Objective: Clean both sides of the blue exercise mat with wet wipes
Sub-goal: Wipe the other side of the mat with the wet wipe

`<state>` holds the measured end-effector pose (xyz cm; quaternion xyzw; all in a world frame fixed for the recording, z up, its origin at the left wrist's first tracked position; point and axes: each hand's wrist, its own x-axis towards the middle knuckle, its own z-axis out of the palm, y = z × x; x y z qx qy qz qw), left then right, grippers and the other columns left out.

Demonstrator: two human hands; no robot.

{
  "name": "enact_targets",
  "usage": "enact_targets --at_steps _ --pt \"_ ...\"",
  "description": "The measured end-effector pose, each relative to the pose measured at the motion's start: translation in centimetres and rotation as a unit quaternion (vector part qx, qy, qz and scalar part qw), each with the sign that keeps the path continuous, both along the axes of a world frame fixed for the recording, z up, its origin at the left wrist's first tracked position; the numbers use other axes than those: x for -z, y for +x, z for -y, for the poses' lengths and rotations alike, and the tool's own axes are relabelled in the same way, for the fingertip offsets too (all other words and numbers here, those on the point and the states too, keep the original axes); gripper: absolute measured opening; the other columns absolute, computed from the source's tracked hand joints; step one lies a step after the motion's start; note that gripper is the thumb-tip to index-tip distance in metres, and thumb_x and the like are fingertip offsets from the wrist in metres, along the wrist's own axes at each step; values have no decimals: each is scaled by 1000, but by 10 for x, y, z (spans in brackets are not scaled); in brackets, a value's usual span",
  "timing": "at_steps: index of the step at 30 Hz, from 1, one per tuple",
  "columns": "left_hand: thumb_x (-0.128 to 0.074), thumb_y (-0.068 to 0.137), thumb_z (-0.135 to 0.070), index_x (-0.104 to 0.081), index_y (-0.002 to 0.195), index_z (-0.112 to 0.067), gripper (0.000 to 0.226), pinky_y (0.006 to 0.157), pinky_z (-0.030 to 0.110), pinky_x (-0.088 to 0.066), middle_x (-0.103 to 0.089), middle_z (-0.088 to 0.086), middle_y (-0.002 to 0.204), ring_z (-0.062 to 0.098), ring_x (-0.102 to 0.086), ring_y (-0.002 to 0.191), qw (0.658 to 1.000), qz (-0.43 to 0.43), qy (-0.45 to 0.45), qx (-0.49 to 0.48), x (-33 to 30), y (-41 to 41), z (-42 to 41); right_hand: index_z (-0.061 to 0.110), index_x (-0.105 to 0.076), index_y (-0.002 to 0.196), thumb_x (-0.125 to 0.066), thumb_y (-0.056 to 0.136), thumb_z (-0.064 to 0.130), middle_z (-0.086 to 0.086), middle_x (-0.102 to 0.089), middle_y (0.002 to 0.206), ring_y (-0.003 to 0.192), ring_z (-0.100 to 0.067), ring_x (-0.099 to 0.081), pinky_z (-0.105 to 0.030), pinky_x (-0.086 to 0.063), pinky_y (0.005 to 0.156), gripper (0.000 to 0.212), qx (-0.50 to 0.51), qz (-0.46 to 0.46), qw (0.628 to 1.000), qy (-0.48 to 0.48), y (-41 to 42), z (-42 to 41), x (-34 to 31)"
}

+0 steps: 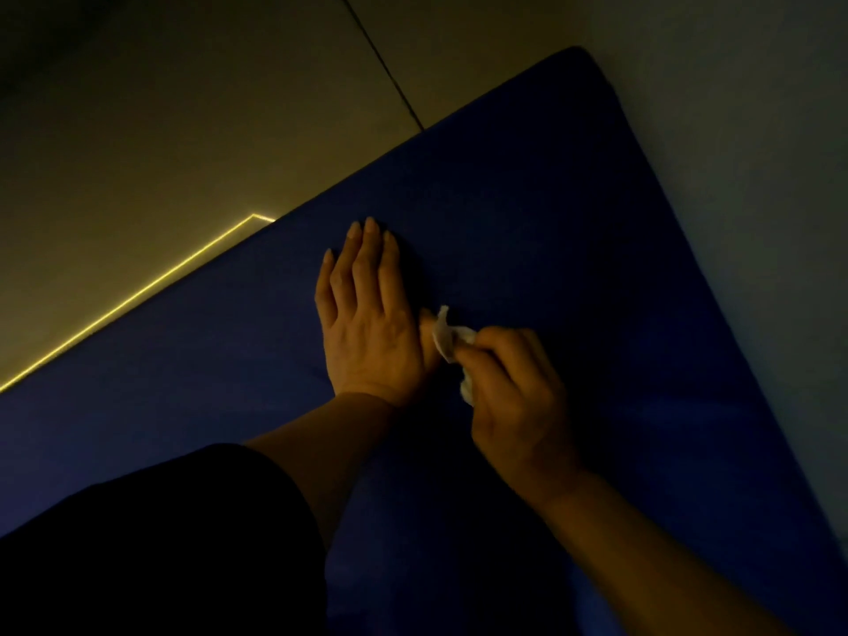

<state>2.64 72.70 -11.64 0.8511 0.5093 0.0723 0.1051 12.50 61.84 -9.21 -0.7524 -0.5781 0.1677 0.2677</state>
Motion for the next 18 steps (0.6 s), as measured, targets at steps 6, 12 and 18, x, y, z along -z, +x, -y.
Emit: enact_targets --at_steps 6,12,18 --pt "-42 81 -35 -39 140 4 71 116 41 -7 -39 22 147 30 -21 139 1000 -7 5 -3 -4 2 1 -1 -68 99 -42 86 5 -16 -58 90 80 -32 -55 -33 -47 67 30 133 46 990 31 56 -24 3" --pt "-43 79 -37 -39 141 2 73 117 39 -5 -37 20 149 32 -24 140 1000 -5 -7 -6 -6 1 3 1 -67 101 -52 82 -7 -13 -56 94 80 -26 -56 -31 -49 71 26 82 20 996 14 3 12 6" --pt "-40 86 -42 -27 149 -4 74 118 39 1 -22 15 157 29 -12 147 999 -26 -43 -3 -14 1 3 -1 -62 90 -48 77 -6 -17 -53 93 75 -29 -55 -40 -51 61 19 108 15 994 23 43 11 4"
